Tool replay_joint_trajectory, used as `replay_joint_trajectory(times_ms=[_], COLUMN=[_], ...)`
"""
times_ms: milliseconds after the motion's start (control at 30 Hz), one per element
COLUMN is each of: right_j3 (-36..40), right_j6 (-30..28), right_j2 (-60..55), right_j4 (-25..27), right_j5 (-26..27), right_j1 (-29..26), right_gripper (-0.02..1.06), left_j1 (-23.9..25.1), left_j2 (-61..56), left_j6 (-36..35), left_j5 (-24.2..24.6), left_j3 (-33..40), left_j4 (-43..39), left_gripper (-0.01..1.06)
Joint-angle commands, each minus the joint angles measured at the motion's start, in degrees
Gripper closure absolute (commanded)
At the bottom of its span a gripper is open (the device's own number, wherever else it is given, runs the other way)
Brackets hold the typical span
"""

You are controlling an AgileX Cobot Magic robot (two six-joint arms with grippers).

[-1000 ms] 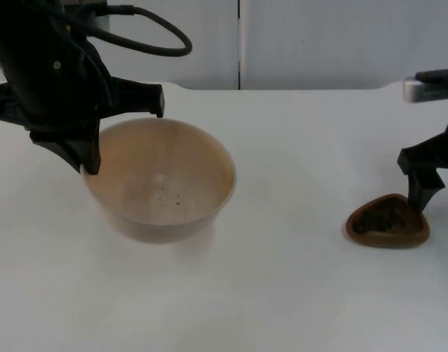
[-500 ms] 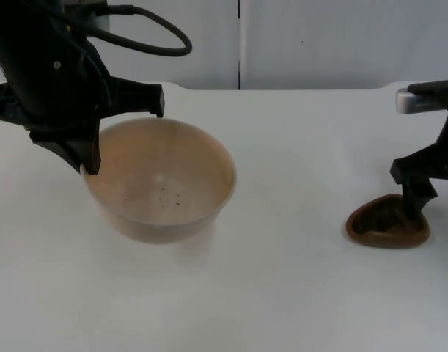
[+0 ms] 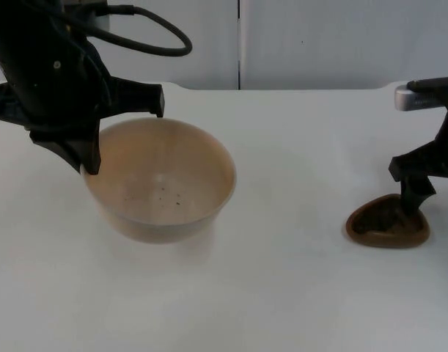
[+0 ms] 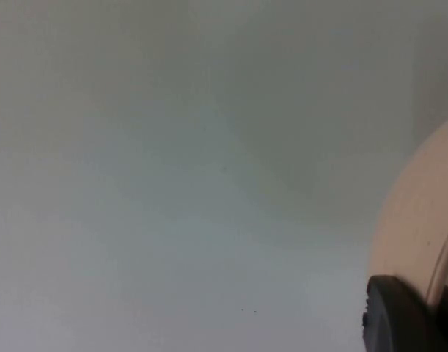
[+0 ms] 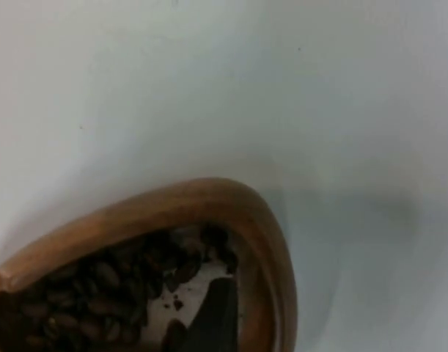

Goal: Pick up the bowl with the left hand and pour the coffee beans from the cup into the bowl with the right hand.

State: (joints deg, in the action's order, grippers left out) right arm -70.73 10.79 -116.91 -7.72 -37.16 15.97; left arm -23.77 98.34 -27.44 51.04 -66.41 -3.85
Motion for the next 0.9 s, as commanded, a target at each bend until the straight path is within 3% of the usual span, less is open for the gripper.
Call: replay_joint_trajectory(times_ms=[0,433,567,867], right_j3=[-0.4,-0.3,1.6,4.0], right_j6=[0.1,0.1,0.4,0.4], right_j2=[0.2,0.2,0.2,0.2], right_j4=[-1.0,-0.6,-0.6,0.3], right_j5=[1.0,1.7,4.5,7.0], right_j1=[0.1,0.1,0.1,0.1], right_gripper=[0.24,0.24,0.24,0.32], left_j1=[-0.3,-0.3,-0.3,-0.3], left_j2=[-0.5,-0.5,-0.5,-0.5], left_j6=[-0.3,-0.3,-0.3,-0.3], left_j5=[-0.5,-0.5,-0.5,-0.5], left_j3=[-0.1,-0.1,-0.1,-0.1], left_j4=[-0.2,-0.2,-0.2,-0.2], left_gripper=[1.05,1.05,1.05,1.05])
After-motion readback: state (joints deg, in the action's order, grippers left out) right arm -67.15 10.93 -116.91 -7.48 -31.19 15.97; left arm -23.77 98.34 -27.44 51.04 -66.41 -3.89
